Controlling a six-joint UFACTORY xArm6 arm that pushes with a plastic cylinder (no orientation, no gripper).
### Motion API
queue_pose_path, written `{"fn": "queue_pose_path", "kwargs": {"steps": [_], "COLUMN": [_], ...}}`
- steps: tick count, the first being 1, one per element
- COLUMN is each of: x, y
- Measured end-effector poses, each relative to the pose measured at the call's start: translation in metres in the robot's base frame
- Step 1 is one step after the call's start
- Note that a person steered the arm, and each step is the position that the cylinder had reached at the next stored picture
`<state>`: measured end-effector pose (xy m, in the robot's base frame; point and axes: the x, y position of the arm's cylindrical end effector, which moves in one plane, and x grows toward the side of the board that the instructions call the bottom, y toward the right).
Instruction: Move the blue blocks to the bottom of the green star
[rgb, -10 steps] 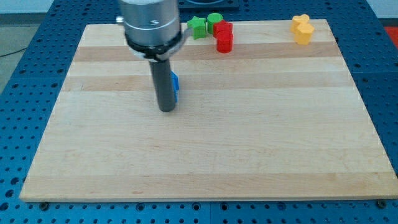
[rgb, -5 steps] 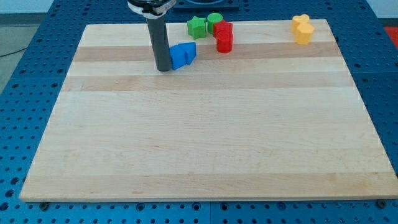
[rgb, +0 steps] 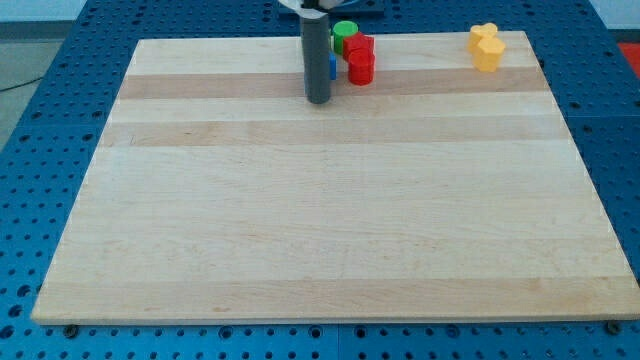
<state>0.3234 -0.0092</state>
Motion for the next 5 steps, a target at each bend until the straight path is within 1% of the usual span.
{"fn": "queue_pose_path", "kwargs": {"steps": [1, 2, 3, 4, 5], "x": [0.000, 0.012, 0.004, -0.020, -0.020], "y": [0.011, -0.008, -0.084, -0.099, -0.066]}}
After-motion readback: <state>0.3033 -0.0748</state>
